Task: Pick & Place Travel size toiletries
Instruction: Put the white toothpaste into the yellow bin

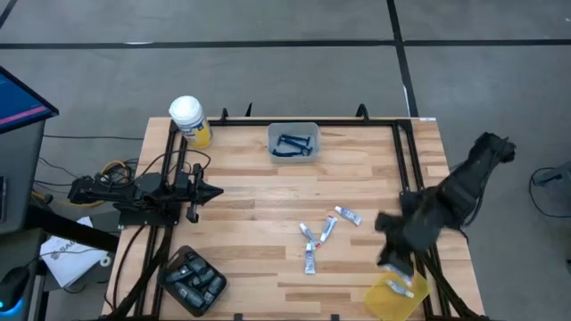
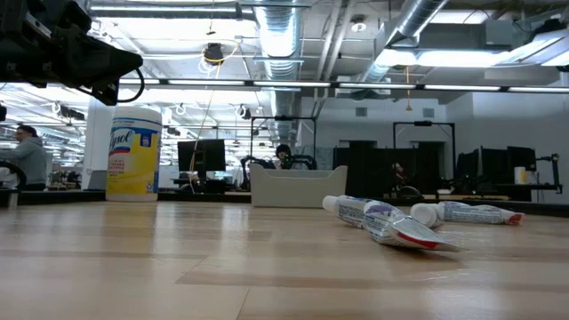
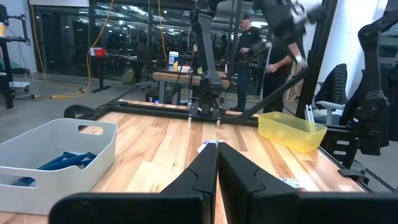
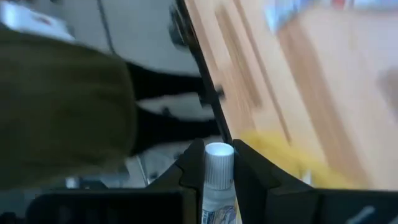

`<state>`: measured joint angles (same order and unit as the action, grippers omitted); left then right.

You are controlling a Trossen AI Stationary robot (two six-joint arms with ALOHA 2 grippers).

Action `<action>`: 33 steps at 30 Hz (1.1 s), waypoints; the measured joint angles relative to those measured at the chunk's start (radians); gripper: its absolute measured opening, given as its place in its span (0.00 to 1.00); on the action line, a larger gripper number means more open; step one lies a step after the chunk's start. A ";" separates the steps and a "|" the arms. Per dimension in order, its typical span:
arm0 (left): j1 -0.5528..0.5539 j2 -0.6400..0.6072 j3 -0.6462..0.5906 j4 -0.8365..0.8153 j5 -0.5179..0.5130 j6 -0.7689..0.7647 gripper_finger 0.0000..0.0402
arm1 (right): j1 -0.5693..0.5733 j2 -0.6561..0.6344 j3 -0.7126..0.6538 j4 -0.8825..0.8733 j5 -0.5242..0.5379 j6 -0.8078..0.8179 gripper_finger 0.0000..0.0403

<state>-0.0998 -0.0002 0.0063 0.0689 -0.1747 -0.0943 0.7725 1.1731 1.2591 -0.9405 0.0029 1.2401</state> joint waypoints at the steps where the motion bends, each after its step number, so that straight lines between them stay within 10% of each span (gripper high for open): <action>1: 0.000 0.000 0.000 0.000 0.000 0.000 0.02 | 0.028 0.016 -0.013 0.000 -0.003 0.035 0.12; 12: 0.000 0.000 0.000 0.000 0.000 0.000 0.02 | 0.194 0.178 -0.202 0.156 -0.007 0.297 0.13; 33: 0.000 0.000 0.000 0.000 0.000 0.000 0.02 | 0.195 0.419 -0.265 0.294 -0.085 0.194 0.14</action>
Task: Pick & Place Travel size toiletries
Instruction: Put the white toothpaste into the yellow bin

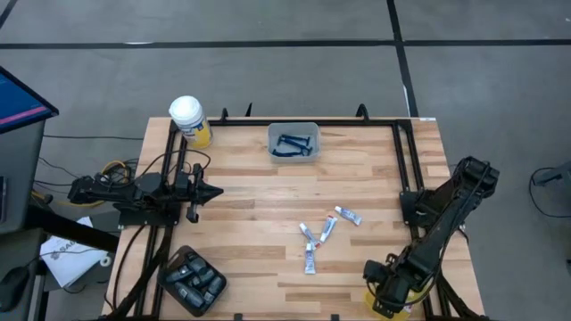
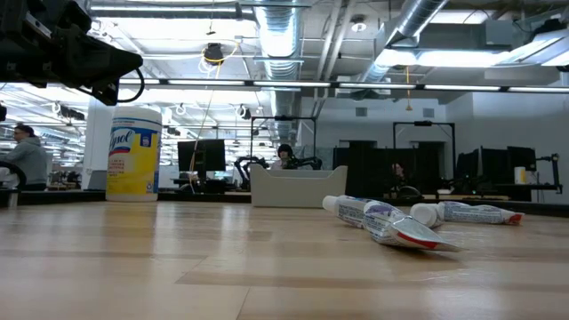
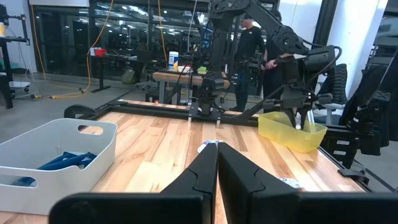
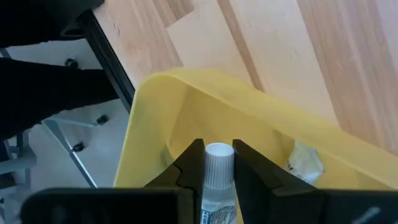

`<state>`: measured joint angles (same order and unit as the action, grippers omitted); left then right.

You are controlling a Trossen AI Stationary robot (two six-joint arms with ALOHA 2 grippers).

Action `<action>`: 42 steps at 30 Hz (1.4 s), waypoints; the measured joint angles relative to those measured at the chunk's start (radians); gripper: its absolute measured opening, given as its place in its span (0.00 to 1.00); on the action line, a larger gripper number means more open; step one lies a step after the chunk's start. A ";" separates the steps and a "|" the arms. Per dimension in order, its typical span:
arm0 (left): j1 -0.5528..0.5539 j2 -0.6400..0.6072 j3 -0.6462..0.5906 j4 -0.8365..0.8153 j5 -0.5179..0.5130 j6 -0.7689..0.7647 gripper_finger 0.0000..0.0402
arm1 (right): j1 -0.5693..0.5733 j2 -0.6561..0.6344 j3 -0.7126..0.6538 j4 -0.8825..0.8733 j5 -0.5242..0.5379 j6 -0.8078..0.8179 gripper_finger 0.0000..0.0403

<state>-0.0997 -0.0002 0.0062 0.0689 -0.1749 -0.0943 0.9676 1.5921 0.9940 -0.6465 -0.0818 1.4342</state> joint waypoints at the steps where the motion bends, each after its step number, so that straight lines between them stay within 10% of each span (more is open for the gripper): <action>1: 0.000 0.000 0.000 0.000 0.000 0.000 0.02 | 0.000 0.000 0.000 -0.003 0.000 -0.008 0.15; 22: 0.000 0.000 0.000 0.000 0.000 0.000 0.02 | -0.073 -0.111 0.001 -0.088 -0.021 -0.140 0.41; 29: 0.000 0.000 0.000 0.000 0.000 0.000 0.02 | -0.275 -0.271 0.001 -0.317 0.096 -0.325 0.63; 42: 0.000 0.000 0.000 0.000 0.000 0.000 0.02 | -0.839 -0.182 0.001 -0.318 0.248 -1.025 0.63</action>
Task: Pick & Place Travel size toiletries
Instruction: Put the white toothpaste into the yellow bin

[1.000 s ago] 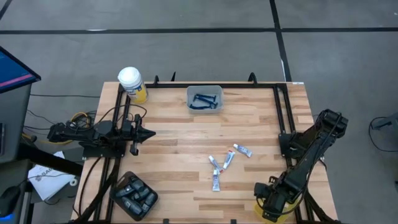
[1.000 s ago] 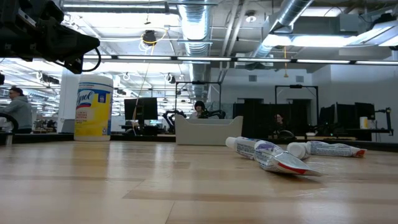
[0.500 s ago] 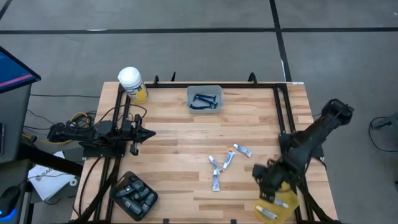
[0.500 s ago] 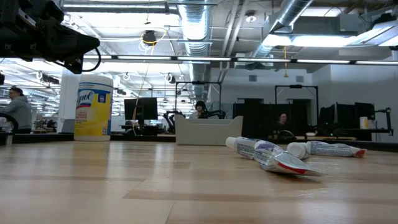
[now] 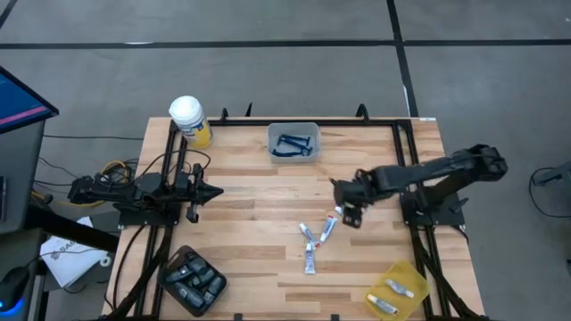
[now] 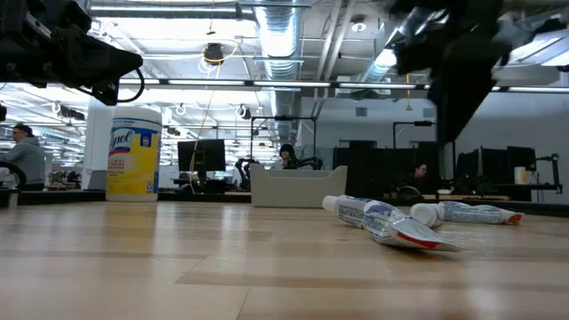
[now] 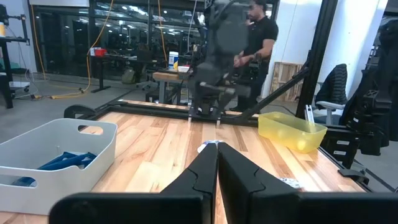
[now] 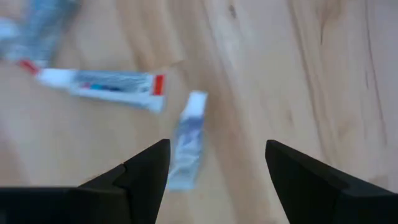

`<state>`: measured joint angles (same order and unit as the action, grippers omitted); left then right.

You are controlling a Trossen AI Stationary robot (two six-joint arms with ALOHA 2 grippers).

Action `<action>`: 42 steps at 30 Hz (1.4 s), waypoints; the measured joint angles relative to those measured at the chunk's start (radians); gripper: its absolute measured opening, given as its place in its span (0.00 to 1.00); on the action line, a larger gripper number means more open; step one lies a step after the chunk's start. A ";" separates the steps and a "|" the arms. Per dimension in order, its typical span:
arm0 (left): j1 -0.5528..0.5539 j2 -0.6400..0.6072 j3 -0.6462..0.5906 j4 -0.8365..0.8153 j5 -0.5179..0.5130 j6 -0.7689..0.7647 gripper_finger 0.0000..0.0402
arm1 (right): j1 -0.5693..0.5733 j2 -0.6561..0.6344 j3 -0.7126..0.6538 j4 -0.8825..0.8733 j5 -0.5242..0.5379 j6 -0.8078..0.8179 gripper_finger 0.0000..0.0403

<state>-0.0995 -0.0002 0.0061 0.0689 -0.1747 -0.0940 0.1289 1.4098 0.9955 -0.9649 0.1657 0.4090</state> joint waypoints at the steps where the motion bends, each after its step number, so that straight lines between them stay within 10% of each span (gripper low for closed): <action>1: 0.000 0.000 0.000 0.000 0.000 0.000 0.02 | -0.029 0.025 0.000 0.017 -0.004 -0.039 0.63; 26: 0.000 0.000 0.000 0.000 0.000 0.000 0.02 | -0.143 0.393 0.005 0.211 -0.149 -0.181 0.62; 42: 0.000 0.000 0.000 0.000 0.000 0.000 0.02 | -0.142 0.362 0.002 0.220 -0.140 -0.207 0.06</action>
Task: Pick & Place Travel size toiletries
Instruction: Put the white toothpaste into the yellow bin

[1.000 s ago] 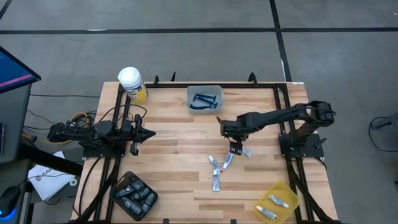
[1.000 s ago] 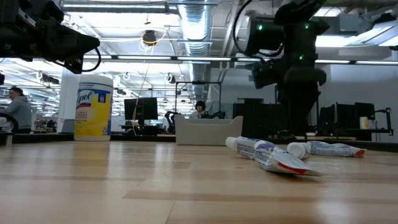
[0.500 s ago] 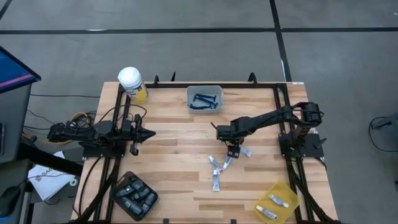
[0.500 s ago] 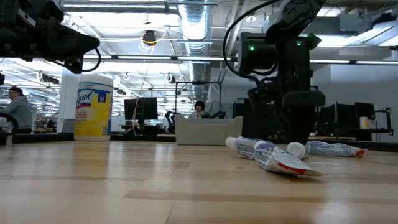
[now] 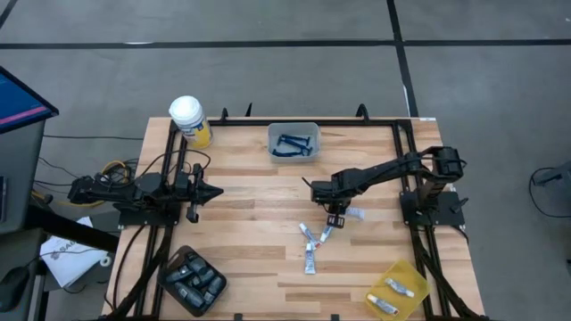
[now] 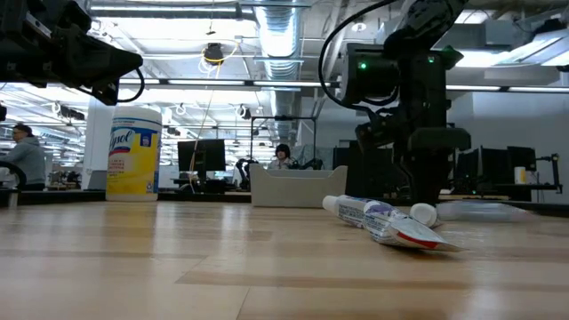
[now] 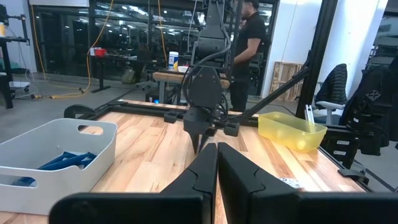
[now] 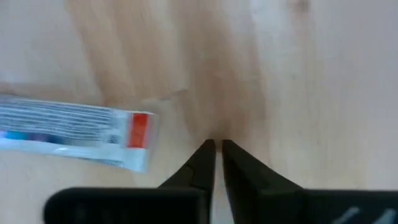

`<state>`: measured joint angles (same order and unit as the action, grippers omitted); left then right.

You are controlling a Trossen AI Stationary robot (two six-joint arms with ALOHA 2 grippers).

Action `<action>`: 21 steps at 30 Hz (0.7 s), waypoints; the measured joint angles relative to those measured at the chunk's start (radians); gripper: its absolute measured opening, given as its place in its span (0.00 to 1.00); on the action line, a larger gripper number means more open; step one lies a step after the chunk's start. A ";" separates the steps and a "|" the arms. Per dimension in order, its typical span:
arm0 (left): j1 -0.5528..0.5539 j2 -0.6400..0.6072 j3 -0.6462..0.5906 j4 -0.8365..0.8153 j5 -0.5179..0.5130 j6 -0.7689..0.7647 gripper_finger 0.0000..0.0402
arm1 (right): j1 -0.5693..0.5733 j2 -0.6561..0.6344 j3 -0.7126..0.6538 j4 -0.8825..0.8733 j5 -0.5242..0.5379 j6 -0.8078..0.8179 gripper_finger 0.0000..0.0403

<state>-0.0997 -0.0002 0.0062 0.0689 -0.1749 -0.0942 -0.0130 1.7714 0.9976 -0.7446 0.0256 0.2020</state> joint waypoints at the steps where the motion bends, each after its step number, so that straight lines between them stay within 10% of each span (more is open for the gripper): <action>1: 0.000 0.000 0.000 0.000 0.000 0.000 0.02 | -0.004 -0.012 -0.003 -0.001 0.012 -0.001 0.05; 12: 0.000 0.000 0.000 0.000 0.000 0.000 0.02 | -0.096 -0.391 0.001 -0.008 0.035 0.125 0.00; 21: 0.000 0.000 0.000 0.000 0.000 0.000 0.02 | -0.250 -0.567 0.002 -0.268 0.256 0.515 0.05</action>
<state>-0.0994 -0.0002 0.0063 0.0689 -0.1747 -0.0940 -0.2626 1.2041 0.9997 -1.0122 0.2817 0.7169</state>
